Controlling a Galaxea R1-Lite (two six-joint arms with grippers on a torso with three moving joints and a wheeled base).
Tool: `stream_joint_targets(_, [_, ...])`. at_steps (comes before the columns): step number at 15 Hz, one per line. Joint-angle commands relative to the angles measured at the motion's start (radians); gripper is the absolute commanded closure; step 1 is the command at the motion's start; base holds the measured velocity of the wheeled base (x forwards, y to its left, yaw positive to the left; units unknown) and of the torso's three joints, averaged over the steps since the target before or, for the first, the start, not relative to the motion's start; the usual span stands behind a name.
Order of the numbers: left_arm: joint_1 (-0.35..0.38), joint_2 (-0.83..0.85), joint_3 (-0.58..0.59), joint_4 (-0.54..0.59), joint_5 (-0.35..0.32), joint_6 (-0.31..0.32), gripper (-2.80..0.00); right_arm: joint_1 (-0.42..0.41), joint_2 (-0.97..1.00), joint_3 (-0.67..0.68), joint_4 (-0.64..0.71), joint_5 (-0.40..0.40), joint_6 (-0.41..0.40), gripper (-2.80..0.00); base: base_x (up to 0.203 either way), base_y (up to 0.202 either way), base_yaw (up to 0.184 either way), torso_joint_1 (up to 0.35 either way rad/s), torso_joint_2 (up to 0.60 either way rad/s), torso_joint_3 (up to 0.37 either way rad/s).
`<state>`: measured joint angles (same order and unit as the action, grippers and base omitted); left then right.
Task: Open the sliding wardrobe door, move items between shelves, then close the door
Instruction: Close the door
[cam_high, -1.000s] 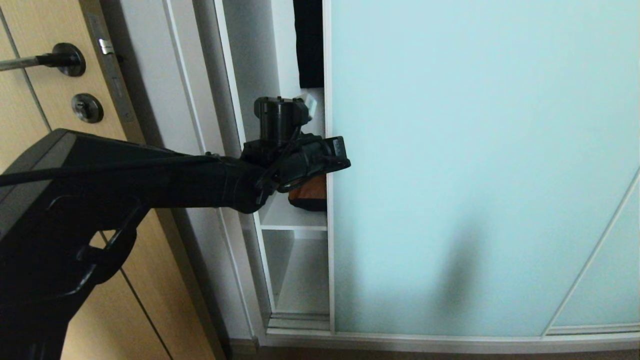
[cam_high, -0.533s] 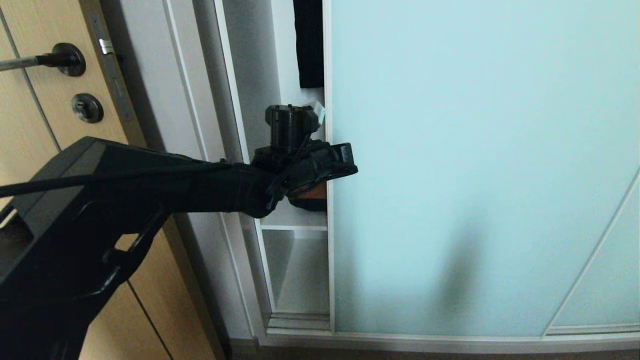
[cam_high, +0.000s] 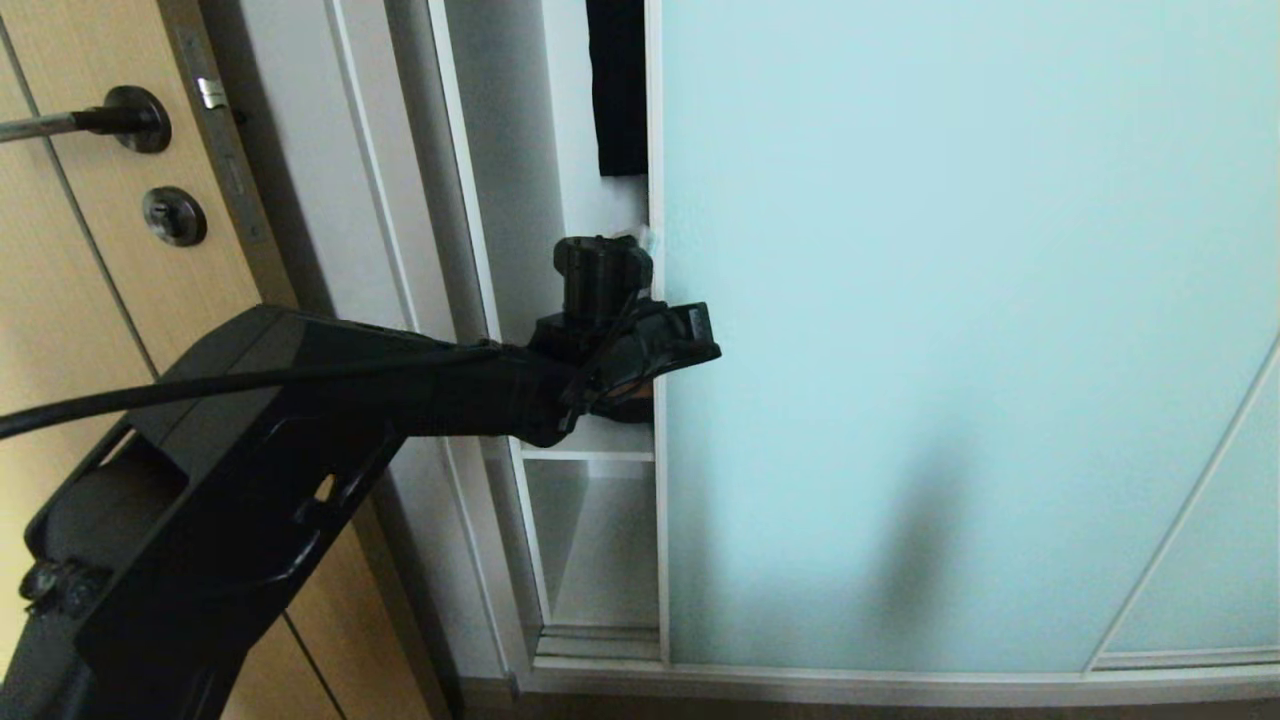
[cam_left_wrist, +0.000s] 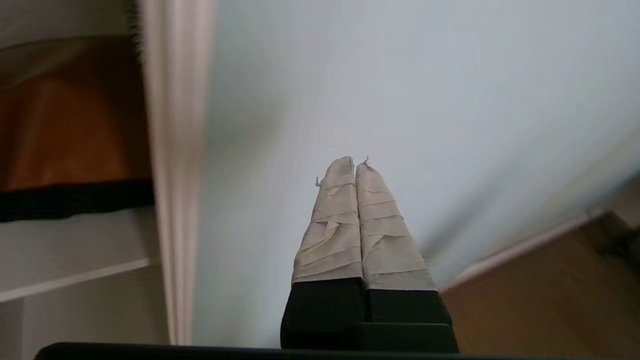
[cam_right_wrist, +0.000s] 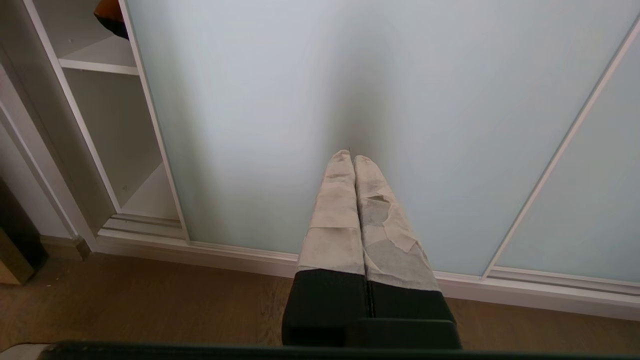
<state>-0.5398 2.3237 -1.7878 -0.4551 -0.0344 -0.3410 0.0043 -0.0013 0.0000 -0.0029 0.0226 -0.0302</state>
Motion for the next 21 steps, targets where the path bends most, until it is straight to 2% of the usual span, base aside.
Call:
stream_joint_targets(1, [0.000,0.040,-0.034,-0.011,0.016,-0.006,0.00,0.000,-0.002,0.001,0.000,0.000,0.000,0.00,0.000,0.000,0.000,0.000,0.00,0.000])
stream_joint_targets(11, [0.006,0.117,-0.117,0.003,0.017,-0.007,0.00,0.000,-0.002,0.001,0.000,0.000,0.000,0.00,0.000,0.000,0.000,0.000,0.00,0.000])
stream_joint_targets(21, [0.046,0.152,-0.137,0.000,0.019,-0.006,0.00,0.000,-0.002,0.000,0.000,0.000,0.000,0.00,0.000,0.000,0.000,0.000,0.00,0.000])
